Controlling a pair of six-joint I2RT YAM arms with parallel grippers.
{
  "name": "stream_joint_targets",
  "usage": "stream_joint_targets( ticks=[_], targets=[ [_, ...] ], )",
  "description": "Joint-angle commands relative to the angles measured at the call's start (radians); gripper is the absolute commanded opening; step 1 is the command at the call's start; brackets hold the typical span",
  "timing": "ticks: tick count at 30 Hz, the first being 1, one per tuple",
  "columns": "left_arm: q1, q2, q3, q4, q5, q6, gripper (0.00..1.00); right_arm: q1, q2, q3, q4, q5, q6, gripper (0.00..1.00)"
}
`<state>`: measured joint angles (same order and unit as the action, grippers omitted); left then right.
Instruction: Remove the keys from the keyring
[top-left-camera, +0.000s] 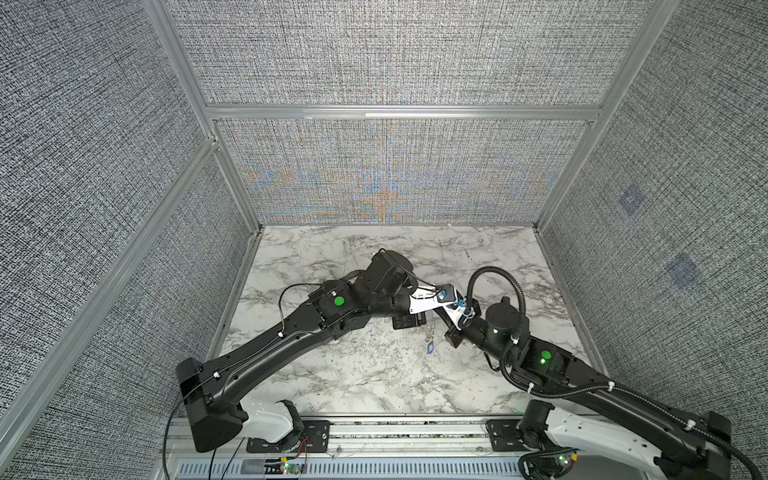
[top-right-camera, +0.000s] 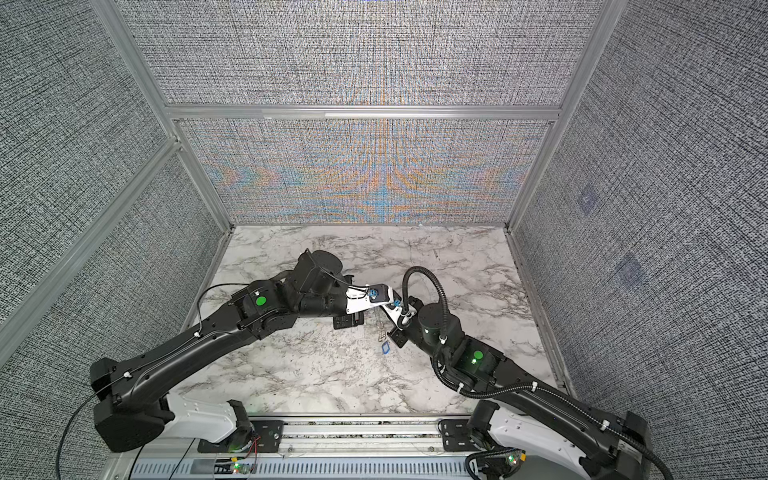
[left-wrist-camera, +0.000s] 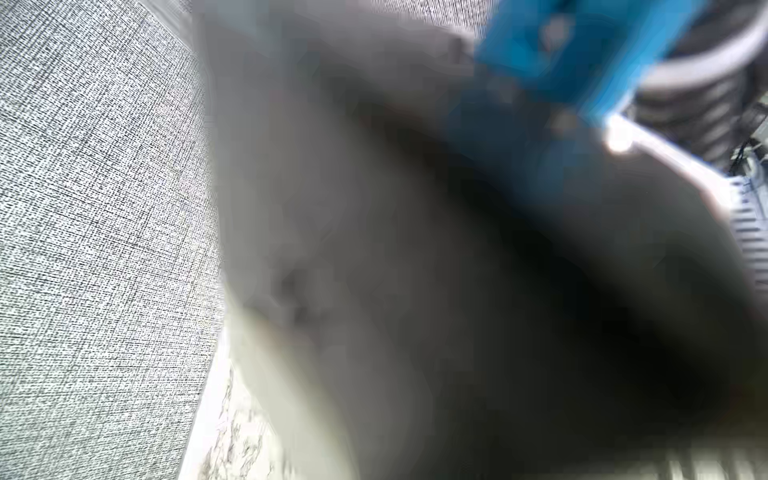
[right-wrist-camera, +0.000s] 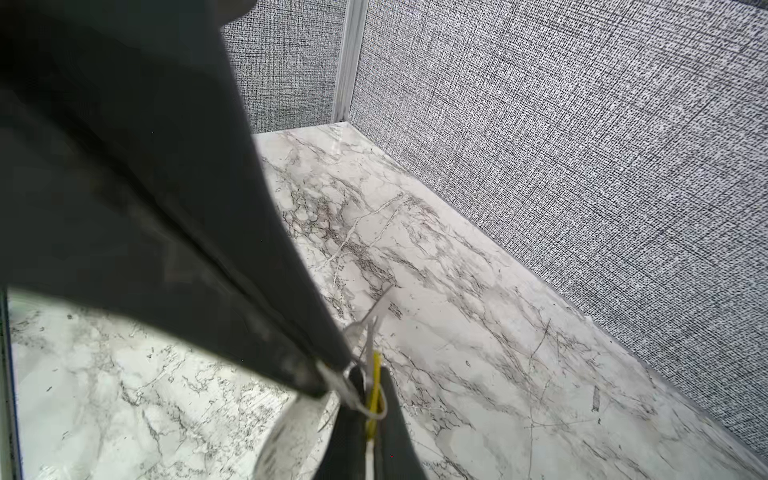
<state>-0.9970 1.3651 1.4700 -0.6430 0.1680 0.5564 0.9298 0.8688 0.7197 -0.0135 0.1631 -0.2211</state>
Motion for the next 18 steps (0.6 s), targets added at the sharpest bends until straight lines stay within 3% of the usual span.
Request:
stream_joint_targets(
  ticks=[1, 8, 18],
  targets=[
    [0.029, -0.022, -0.014, 0.111, 0.060, -0.069, 0.00, 0.008, -0.006, 0.010, 0.003, -0.004, -0.050, 0.00],
    [0.082, -0.051, -0.088, 0.248, 0.169, -0.179, 0.00, 0.041, 0.010, 0.037, -0.014, 0.021, -0.117, 0.00],
    [0.107, -0.097, -0.202, 0.413, 0.233, -0.298, 0.00, 0.074, 0.062, 0.093, -0.028, 0.059, -0.226, 0.00]
  ],
)
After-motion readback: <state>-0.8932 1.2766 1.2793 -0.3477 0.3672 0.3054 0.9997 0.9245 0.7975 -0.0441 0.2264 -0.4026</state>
